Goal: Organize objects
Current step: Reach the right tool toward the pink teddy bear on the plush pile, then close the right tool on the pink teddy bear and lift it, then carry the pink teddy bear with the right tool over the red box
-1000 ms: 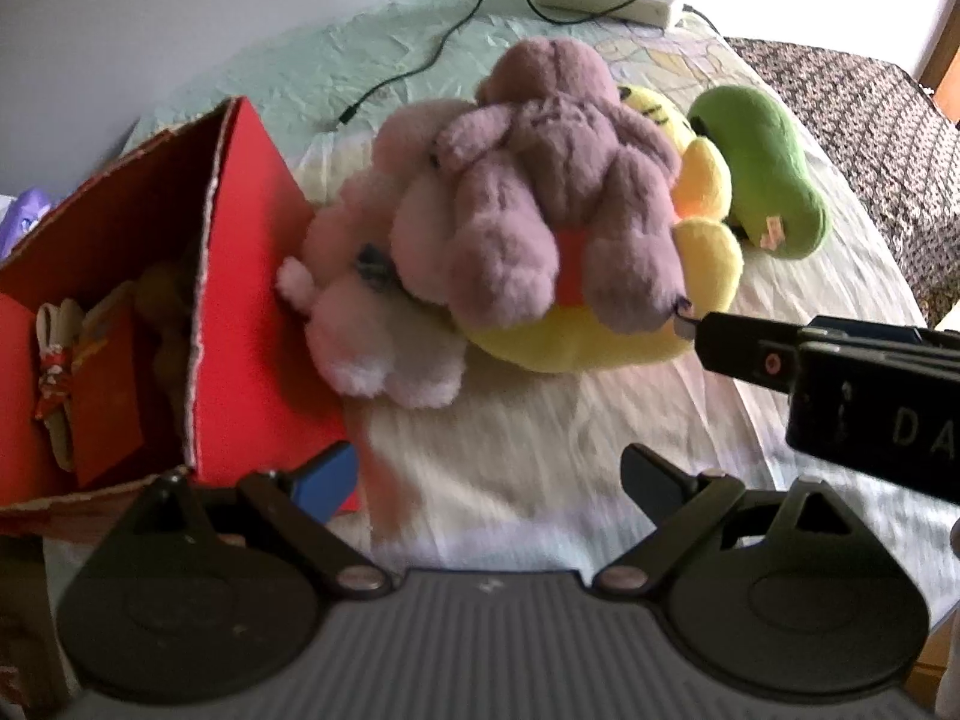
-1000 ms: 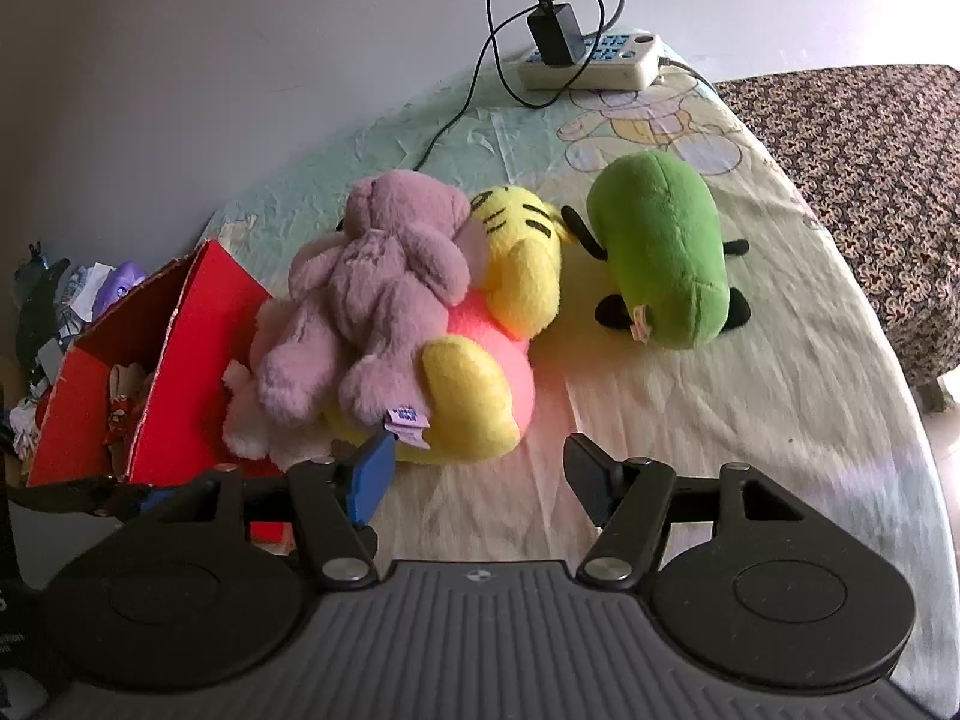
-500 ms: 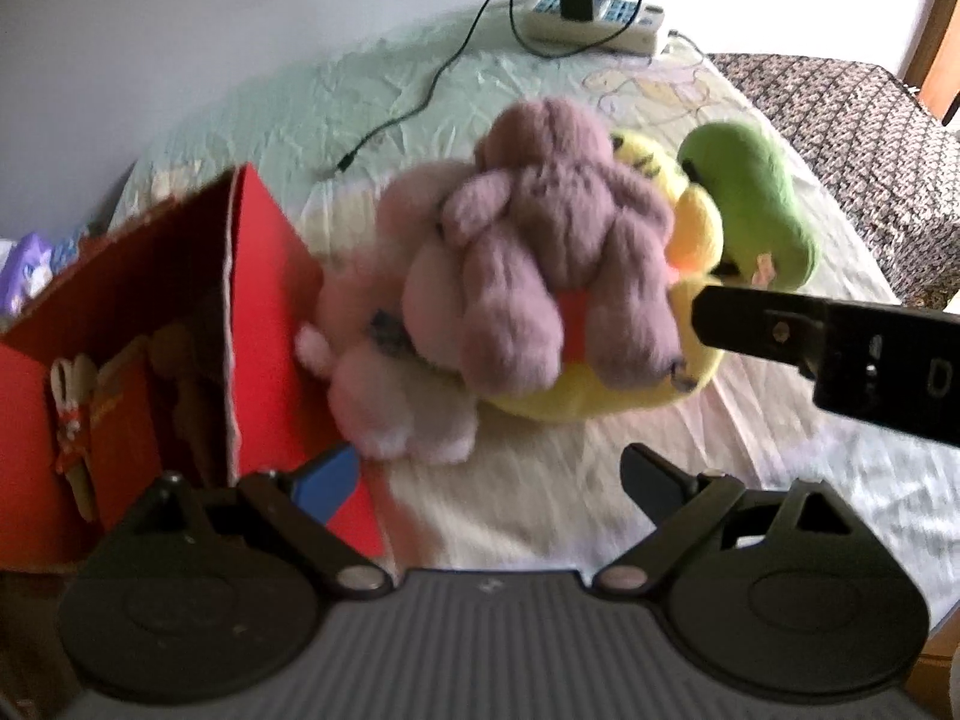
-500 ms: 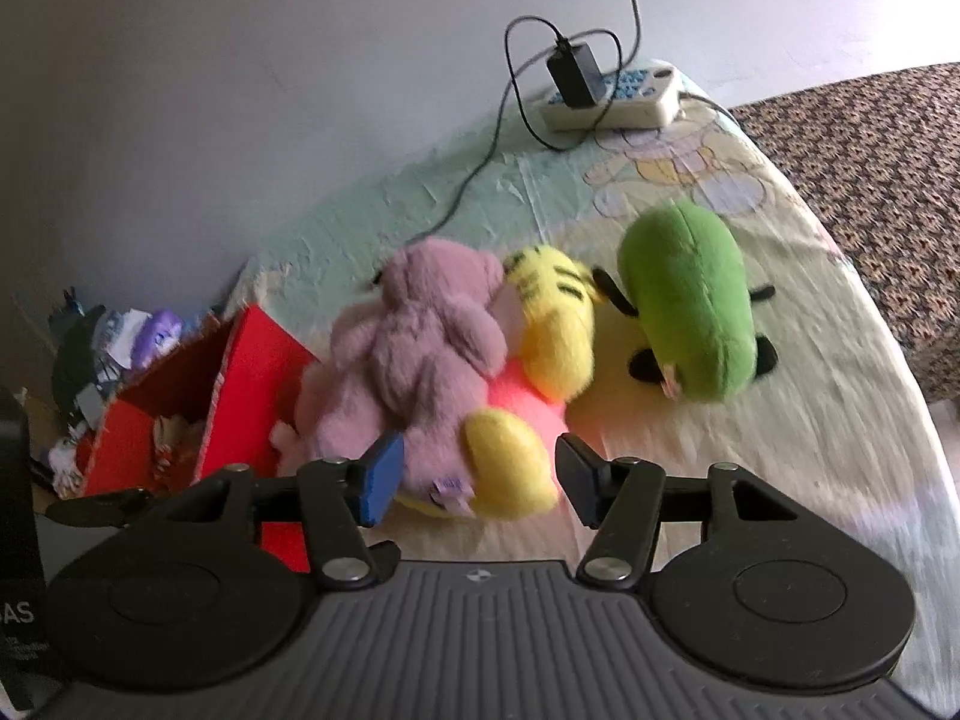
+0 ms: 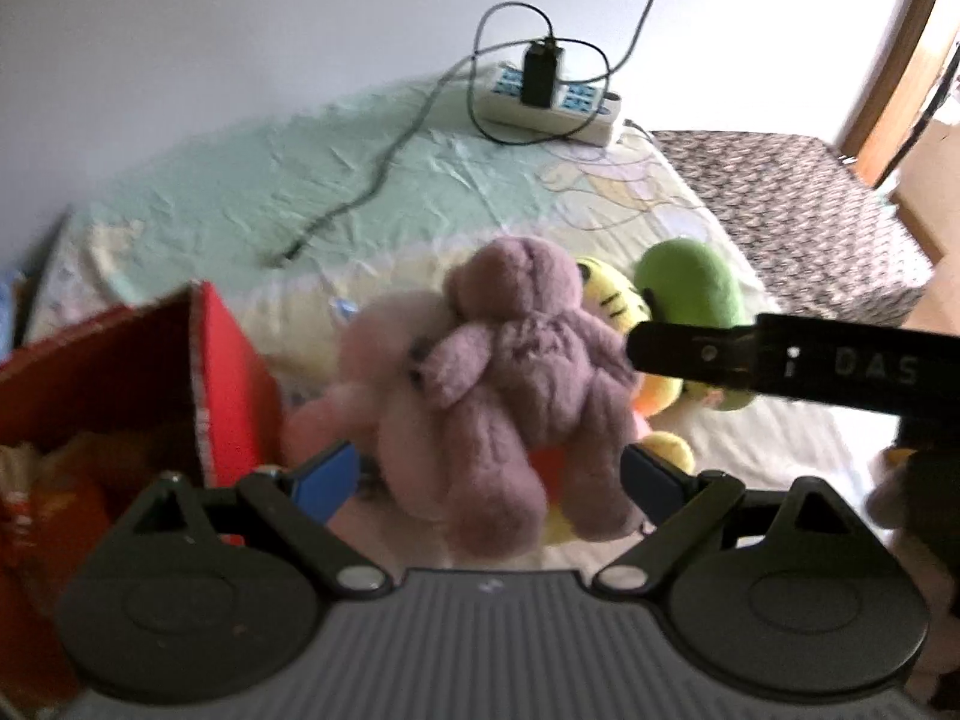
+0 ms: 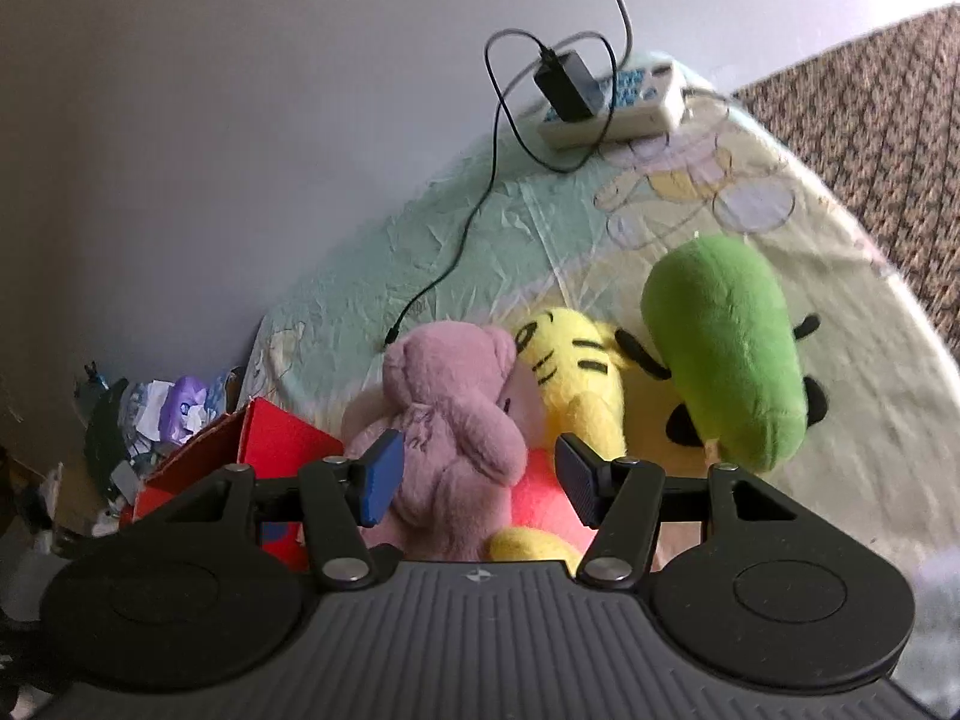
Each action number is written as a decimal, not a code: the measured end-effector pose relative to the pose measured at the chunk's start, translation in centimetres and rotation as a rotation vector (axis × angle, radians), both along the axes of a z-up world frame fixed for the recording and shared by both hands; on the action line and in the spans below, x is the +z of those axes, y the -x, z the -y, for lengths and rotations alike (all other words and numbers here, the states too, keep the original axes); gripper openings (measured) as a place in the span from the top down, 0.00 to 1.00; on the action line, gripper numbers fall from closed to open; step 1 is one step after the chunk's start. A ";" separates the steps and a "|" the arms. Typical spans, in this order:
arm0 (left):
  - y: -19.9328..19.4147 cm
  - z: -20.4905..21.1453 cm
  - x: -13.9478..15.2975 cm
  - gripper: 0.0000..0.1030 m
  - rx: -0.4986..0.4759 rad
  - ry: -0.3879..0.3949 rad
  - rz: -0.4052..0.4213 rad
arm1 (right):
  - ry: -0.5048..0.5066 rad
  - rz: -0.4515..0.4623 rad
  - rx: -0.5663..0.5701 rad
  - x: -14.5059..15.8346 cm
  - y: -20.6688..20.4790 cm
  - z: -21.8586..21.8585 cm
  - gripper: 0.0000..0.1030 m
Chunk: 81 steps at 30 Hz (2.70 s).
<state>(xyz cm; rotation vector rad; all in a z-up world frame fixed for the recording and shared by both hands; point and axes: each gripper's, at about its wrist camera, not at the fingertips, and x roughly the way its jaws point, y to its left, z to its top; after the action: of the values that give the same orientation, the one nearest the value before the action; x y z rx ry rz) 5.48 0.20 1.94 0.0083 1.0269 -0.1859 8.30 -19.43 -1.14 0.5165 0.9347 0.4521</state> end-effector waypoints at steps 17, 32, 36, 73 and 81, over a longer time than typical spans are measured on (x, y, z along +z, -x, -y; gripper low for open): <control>-3.1 0.1 -2.8 0.14 -0.064 0.090 0.000 | -0.109 -0.025 0.042 -3.4 -3.0 -2.0 0.46; -1.6 -0.5 -1.5 0.22 -0.220 0.148 0.035 | -0.211 0.066 0.076 -2.2 -1.1 -0.5 0.75; -0.5 -0.8 -0.8 0.22 -0.213 0.167 0.050 | -0.199 0.106 0.101 -1.1 0.2 -0.3 0.76; 6.7 -20.8 4.1 0.22 0.018 0.186 0.307 | -0.219 0.297 0.374 4.6 6.2 -19.2 0.77; 5.9 -26.9 3.1 0.22 0.083 0.145 0.290 | -0.237 0.248 0.433 3.2 6.7 -25.0 0.77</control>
<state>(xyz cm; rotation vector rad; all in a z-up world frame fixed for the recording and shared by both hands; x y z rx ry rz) -0.46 27.05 5.07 -0.1349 0.7212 -0.1776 1.61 5.59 2.11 0.4575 0.7539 1.0052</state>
